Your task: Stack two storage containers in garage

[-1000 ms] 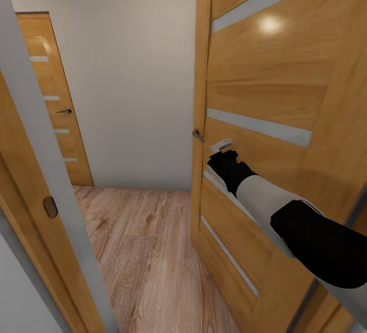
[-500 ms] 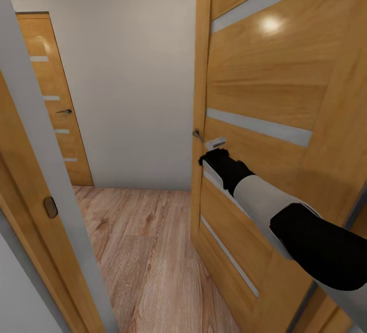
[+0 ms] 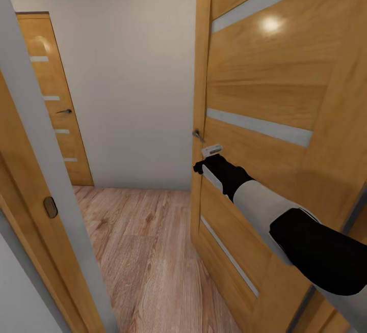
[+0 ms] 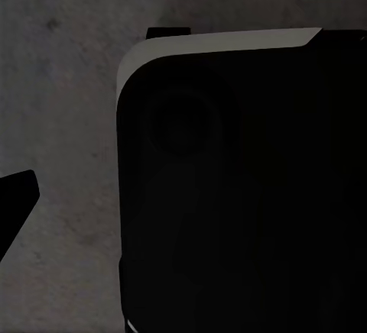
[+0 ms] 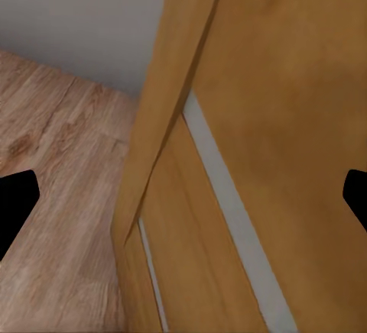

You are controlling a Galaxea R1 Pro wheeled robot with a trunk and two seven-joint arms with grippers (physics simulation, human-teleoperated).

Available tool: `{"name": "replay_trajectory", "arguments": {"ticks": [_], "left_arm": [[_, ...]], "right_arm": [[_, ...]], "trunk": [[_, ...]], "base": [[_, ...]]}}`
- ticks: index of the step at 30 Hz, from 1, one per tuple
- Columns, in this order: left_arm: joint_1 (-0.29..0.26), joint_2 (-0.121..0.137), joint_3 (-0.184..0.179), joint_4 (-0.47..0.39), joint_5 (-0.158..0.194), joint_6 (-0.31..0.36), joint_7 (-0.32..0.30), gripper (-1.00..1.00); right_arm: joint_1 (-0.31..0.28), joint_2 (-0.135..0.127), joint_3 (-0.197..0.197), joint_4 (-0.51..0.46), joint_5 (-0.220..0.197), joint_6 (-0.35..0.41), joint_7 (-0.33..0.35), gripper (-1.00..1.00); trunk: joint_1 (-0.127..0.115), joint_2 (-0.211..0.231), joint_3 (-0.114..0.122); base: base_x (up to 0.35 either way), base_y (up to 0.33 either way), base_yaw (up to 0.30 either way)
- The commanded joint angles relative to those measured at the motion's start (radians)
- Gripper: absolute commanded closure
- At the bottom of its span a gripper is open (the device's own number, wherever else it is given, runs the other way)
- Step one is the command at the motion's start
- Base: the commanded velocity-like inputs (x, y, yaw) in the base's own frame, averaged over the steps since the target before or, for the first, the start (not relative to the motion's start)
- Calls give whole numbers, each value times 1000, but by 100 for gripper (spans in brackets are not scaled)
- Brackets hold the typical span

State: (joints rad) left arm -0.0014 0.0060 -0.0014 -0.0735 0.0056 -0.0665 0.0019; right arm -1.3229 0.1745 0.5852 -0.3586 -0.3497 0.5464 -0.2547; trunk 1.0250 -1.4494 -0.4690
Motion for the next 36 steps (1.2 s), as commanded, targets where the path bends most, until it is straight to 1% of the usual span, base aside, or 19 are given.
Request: {"name": "replay_trajectory", "arguments": {"ticks": [1,4,7,11,17,22,26,32,36], "left_arm": [[0,0,0,0,1,-3,0,-100],[0,0,0,0,1,-3,0,-100],[0,0,-1,0,1,-3,-2,-100],[0,0,-2,0,1,-3,-4,-100],[0,0,-2,-3,0,-3,-5,-100],[0,0,-2,-16,0,-3,-5,-100],[0,1,-2,-18,1,-3,-5,-100],[0,0,-1,-19,1,-3,-3,-100],[0,1,-2,-19,1,-3,-4,-100]], "right_arm": [[-1,0,7,0,-11,3,-8,-100],[4,0,7,0,-11,1,-8,-100],[20,0,10,-1,-10,-18,-8,-100],[39,0,14,-13,-5,-47,-7,-100],[43,0,17,-27,0,-52,-5,-100],[43,0,19,-39,0,-50,17,-100],[44,0,19,-58,-1,-43,27,-100],[44,0,19,-60,-1,-41,28,-100],[44,0,19,-60,-2,-40,28,-100]], "trunk": [[0,-1,-1],[0,-1,-1],[0,-1,-1],[0,-1,-1],[0,-1,-1],[0,-1,-1],[0,-1,-1],[0,-1,-1],[0,-1,-1]], "base": [[0,0,0],[3,0,0],[129,0,0],[269,0,0],[313,0,0],[269,0,0],[41,0,0],[3,0,0],[156,0,0]]}}
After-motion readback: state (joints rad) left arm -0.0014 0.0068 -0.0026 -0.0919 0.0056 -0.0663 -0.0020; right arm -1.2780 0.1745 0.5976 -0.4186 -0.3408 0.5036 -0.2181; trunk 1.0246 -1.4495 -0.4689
